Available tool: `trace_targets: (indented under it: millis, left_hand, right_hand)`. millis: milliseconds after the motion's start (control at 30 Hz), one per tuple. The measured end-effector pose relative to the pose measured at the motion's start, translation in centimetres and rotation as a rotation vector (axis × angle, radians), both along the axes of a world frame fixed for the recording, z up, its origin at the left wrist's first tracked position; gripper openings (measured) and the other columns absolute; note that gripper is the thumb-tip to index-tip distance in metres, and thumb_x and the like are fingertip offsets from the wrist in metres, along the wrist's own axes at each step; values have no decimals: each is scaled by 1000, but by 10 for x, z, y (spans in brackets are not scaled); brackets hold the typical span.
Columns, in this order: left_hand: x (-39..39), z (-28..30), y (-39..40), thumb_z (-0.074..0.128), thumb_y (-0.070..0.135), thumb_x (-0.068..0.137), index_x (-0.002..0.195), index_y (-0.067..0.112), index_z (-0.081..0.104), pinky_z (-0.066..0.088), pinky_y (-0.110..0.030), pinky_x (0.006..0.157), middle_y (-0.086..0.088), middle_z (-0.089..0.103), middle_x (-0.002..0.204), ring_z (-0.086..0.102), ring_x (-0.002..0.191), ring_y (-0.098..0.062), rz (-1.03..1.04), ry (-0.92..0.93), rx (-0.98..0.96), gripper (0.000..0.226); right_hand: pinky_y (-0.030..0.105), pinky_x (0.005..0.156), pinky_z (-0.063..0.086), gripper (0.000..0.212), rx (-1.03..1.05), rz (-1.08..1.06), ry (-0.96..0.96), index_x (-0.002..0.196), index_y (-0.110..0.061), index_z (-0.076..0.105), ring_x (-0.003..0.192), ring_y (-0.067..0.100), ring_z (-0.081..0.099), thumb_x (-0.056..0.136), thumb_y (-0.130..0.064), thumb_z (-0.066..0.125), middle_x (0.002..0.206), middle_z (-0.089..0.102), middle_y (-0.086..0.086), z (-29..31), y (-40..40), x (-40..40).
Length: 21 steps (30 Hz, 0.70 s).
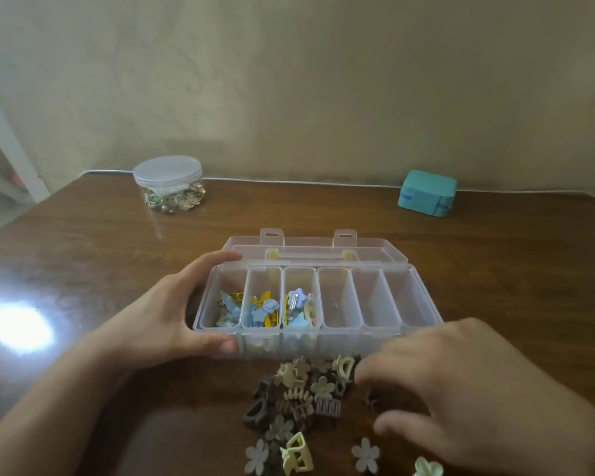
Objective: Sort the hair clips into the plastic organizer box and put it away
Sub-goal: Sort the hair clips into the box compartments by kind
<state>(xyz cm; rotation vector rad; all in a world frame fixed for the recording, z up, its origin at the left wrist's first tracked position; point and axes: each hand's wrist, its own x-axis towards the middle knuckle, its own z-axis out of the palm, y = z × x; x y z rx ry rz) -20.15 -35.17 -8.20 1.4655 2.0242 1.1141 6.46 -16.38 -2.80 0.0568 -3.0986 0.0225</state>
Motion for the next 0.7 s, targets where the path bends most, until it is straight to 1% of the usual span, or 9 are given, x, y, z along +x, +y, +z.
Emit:
trace_targets:
  millis: [100,167,233,300,367,400,467,567,700]
  left_hand:
    - [-4,0,-1,77,82,44,141,52,33,47,-29,101,21,56,138,55,126,-5,-60,-108,-14,110]
    - [-2,-1,0,70,88,45,143,49,34,45,-36,104,17,52,144,51,131,-7,-80,-178,4,111]
    - [2,-3,4,62,92,50,141,42,41,44,-39,102,12,56,141,53,129,-9,-36,-241,70,106]
    - [8,-4,10,57,90,59,136,35,50,46,-28,97,14,64,130,58,121,-5,51,-261,148,94]
    - [11,-6,17,52,78,70,125,33,59,45,-15,86,19,67,119,61,113,0,151,-233,203,72]
    - [10,-7,20,49,72,74,118,33,64,45,-19,86,15,68,116,62,111,-3,186,-220,221,61]
    - [6,-10,25,48,63,79,107,32,69,46,-31,89,5,71,111,64,107,-12,205,-223,254,47]
    - [4,-14,28,55,50,78,95,26,70,49,-22,77,0,73,92,67,88,-12,224,-286,307,33]
    - [3,-17,32,53,28,82,91,16,69,49,-22,69,-2,72,79,65,78,-13,257,-364,347,22]
  right_hand:
    - [31,73,43,28,-13,71,-59,116,-42,44,101,9,57,91,-56,46,109,58,-15,-9,-4,-1]
    - [28,66,42,19,-42,97,31,105,-41,48,92,6,60,89,-51,50,100,60,-16,-8,-1,0]
    - [13,65,41,15,-80,51,60,98,-42,55,83,-5,59,85,-51,54,90,62,-23,-1,0,-1]
    - [7,66,42,12,-300,17,300,94,-40,62,80,-8,57,84,-44,59,84,62,-27,-2,0,-6]
    - [10,72,41,12,-440,-83,539,93,-35,65,85,-2,57,83,-40,61,87,62,-26,-7,1,-19]
    - [13,76,42,14,-412,-147,593,93,-33,67,89,0,56,83,-42,61,89,62,-24,-9,1,-29]
    - [26,84,46,20,-301,-247,568,93,-34,67,96,0,53,83,-47,56,93,62,-23,-20,4,-40]
    - [39,89,48,28,-266,-270,538,96,-32,70,103,4,54,85,-51,52,99,64,-20,-22,6,-38]
    - [26,73,50,15,-334,-27,492,92,-26,71,85,2,60,86,-38,64,87,65,-18,-13,-11,-23]
